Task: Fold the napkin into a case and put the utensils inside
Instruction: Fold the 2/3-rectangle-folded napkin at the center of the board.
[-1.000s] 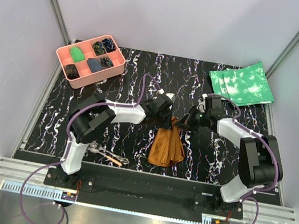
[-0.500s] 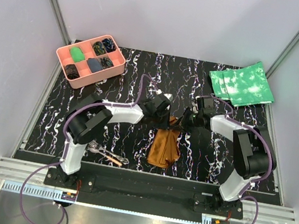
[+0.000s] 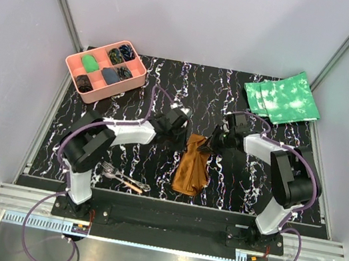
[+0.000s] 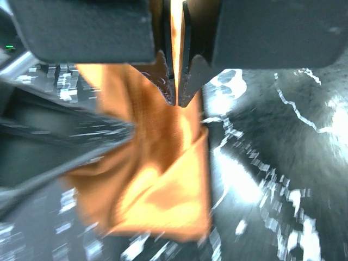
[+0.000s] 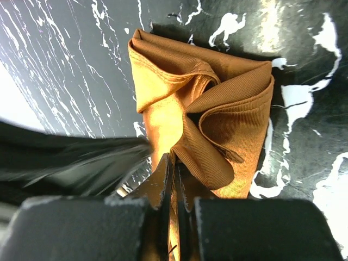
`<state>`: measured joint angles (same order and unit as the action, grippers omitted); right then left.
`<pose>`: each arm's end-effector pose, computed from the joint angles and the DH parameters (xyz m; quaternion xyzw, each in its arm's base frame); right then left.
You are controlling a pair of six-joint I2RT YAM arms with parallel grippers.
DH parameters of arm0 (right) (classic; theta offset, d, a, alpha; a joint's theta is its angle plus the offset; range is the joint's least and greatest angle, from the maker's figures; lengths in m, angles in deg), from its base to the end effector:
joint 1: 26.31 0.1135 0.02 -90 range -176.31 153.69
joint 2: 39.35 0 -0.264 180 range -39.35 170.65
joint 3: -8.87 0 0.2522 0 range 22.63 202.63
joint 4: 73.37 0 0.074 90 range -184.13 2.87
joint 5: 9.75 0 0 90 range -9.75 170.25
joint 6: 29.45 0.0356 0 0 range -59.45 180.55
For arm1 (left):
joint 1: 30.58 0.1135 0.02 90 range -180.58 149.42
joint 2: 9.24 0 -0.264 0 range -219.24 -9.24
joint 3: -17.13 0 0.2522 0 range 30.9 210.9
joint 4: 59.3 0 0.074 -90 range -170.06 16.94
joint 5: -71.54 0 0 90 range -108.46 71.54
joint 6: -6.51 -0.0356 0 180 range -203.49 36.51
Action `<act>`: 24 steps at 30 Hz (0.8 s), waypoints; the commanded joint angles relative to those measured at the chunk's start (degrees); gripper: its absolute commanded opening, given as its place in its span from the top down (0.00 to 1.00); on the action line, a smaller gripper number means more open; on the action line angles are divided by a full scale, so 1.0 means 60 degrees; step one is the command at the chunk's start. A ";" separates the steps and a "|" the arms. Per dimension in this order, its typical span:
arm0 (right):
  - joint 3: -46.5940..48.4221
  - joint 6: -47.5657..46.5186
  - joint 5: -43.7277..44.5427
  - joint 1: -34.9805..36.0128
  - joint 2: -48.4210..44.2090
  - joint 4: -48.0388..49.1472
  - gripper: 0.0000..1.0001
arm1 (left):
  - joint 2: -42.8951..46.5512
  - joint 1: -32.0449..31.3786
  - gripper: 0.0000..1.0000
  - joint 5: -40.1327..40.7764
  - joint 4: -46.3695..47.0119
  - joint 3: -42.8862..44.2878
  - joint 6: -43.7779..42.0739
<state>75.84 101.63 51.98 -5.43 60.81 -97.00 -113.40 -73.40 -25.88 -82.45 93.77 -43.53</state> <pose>0.3073 0.1353 0.1471 0.0943 0.9272 0.3432 0.1169 0.2738 -0.2600 0.1684 0.0452 0.9389 -0.2677 0.2116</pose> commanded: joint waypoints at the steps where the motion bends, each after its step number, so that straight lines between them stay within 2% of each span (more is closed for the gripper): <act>1: 0.0433 0.0111 0.0463 0.0312 0.0079 -0.0069 1.00 | -0.0481 -0.0054 0.94 -0.0140 0.0611 -0.0283 0.0004; 16: 0.0858 0.0478 0.1928 0.1001 0.0636 -0.0172 1.00 | -0.0468 -0.0128 0.94 0.0006 0.0832 -0.0415 0.0004; 24: 0.0785 0.0668 0.2456 0.1265 0.0490 -0.0040 1.00 | 0.0001 -0.0113 0.89 0.0298 0.0481 -0.0269 -0.0186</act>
<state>79.01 104.82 62.38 0.71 64.46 -97.74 -116.30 -73.86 -26.19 -79.02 92.24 -43.16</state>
